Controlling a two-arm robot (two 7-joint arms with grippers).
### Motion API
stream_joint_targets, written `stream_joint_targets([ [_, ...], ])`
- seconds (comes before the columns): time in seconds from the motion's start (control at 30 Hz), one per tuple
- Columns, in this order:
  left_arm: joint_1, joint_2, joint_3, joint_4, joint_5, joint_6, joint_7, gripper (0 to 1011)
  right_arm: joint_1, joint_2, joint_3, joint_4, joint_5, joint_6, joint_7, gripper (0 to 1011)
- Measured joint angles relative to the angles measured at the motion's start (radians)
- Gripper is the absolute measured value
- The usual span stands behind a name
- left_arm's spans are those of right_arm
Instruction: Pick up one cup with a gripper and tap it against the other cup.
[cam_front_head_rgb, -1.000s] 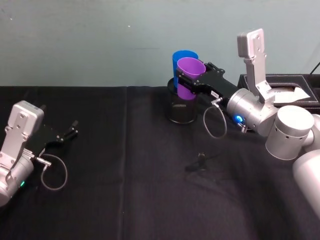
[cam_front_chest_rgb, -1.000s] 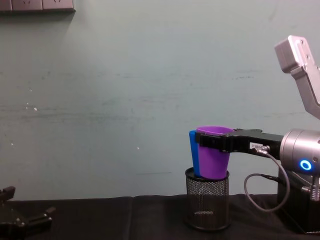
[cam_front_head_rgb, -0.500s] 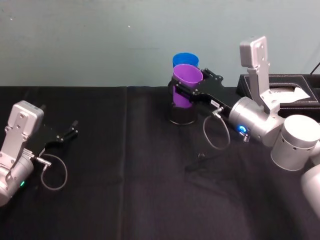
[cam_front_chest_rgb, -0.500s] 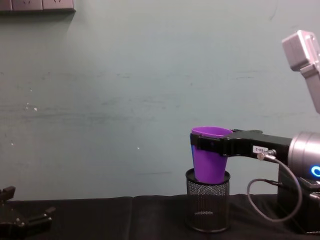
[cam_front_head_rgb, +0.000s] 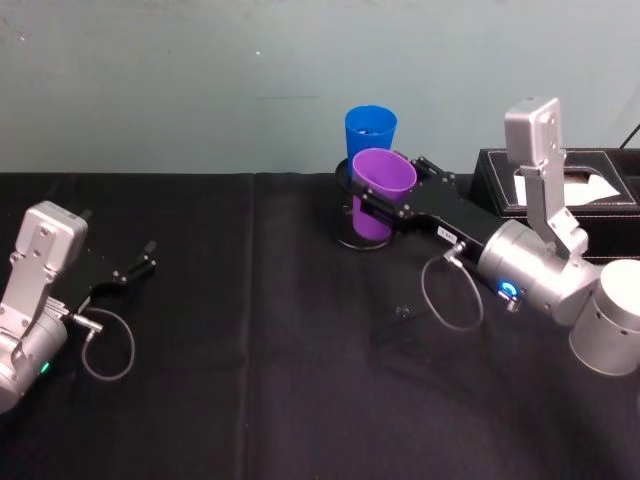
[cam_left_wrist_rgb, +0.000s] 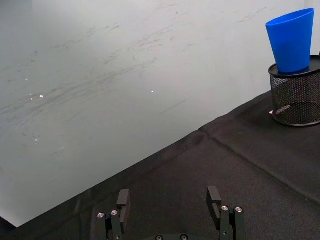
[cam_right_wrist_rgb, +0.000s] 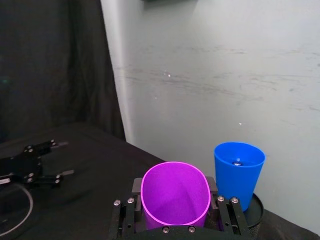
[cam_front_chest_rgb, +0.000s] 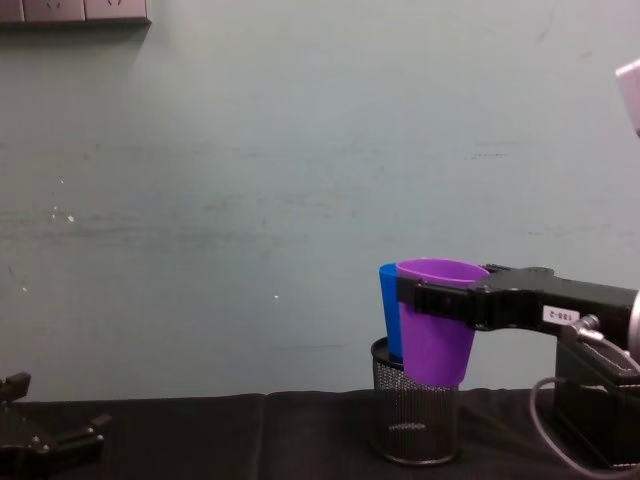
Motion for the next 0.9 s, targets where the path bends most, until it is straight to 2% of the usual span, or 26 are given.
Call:
stream_joint_targets([
  [0.17,0.000,0.000,0.000,0.000,0.000,0.000,0.000,1000,-0.041,0.031,-0.005,-0.051,0.008,-0.004,0.002,734],
  [0.37,0.000,0.000,0.000,0.000,0.000,0.000,0.000,1000,-0.074,0.053,-0.010,-0.075,0.009,-0.013,0.002,733],
  [0.9,0.000,0.000,0.000,0.000,0.000,0.000,0.000,1000,-0.139,0.075,-0.011,-0.090,0.007,-0.042,-0.008,734],
])
